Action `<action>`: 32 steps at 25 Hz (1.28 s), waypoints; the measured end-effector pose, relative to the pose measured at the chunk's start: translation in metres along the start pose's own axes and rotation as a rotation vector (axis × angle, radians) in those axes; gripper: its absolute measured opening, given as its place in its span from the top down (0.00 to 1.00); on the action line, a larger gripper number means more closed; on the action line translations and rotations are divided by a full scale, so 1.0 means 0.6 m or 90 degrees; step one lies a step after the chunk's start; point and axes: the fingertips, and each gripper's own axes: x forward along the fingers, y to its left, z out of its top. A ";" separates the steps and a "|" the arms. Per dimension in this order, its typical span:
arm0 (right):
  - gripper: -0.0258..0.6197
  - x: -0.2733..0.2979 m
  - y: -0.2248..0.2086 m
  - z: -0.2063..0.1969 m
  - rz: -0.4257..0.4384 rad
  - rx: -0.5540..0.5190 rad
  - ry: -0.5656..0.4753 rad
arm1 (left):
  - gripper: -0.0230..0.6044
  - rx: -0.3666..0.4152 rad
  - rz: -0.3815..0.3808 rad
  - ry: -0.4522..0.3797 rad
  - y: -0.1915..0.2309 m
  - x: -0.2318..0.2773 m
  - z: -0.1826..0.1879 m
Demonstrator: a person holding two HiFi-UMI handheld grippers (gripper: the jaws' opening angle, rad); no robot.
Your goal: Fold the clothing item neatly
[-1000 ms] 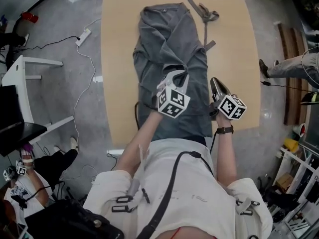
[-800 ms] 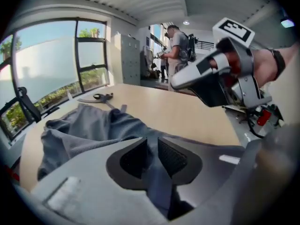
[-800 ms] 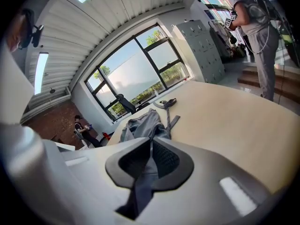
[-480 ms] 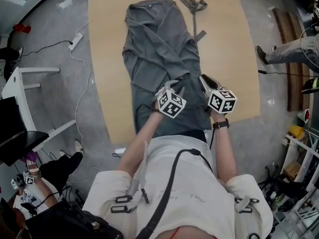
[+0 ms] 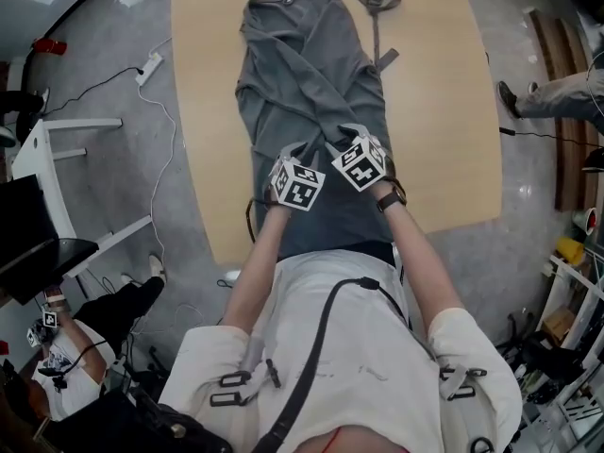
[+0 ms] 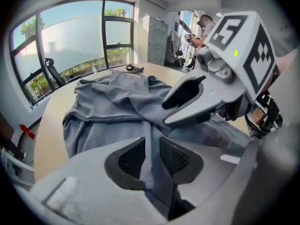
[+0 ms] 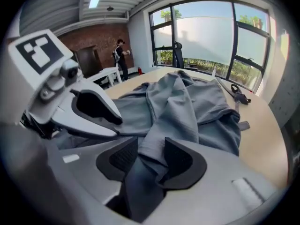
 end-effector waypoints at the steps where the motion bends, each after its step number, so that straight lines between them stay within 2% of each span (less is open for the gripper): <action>1: 0.70 0.014 0.000 -0.007 -0.014 -0.017 0.013 | 0.80 -0.013 0.002 0.001 0.005 -0.002 -0.006; 2: 0.79 0.021 -0.004 -0.010 -0.030 -0.028 0.016 | 0.80 -0.025 0.001 0.002 0.008 -0.005 -0.009; 3: 0.91 0.018 -0.010 -0.010 -0.042 -0.027 0.008 | 0.80 -0.034 0.001 0.001 0.010 -0.007 -0.011; 4: 0.93 0.009 -0.016 -0.004 -0.045 -0.014 -0.008 | 0.80 -0.041 0.003 -0.001 0.012 -0.009 -0.011; 8: 0.93 -0.054 -0.044 0.037 -0.026 0.064 -0.092 | 0.80 -0.064 0.008 -0.012 0.029 -0.011 -0.004; 11: 0.93 -0.096 -0.079 0.059 -0.019 0.140 -0.145 | 0.80 -0.065 -0.011 -0.020 0.019 -0.003 0.008; 15: 0.93 -0.138 -0.151 0.056 -0.053 0.222 -0.180 | 0.80 -0.046 -0.041 -0.033 -0.025 0.017 0.044; 19: 0.93 -0.148 -0.219 0.031 -0.077 0.274 -0.186 | 0.80 -0.013 -0.059 -0.034 -0.067 0.040 0.076; 21: 0.91 -0.137 -0.245 0.010 -0.086 0.282 -0.167 | 0.80 0.004 -0.057 -0.035 -0.080 0.051 0.090; 24: 0.81 -0.114 -0.273 -0.039 -0.112 0.282 -0.117 | 0.80 0.033 -0.051 -0.029 -0.096 0.068 0.106; 25: 0.78 -0.110 -0.279 -0.052 -0.116 0.287 -0.109 | 0.80 0.042 -0.048 -0.026 -0.102 0.074 0.111; 28: 0.78 -0.115 -0.282 -0.067 -0.109 0.304 -0.123 | 0.80 0.055 -0.033 -0.024 -0.110 0.090 0.128; 30: 0.78 -0.114 -0.278 -0.064 -0.100 0.299 -0.134 | 0.80 0.051 -0.025 -0.029 -0.112 0.105 0.141; 32: 0.74 -0.107 -0.277 -0.062 -0.106 0.287 -0.130 | 0.80 0.044 -0.022 -0.025 -0.113 0.121 0.150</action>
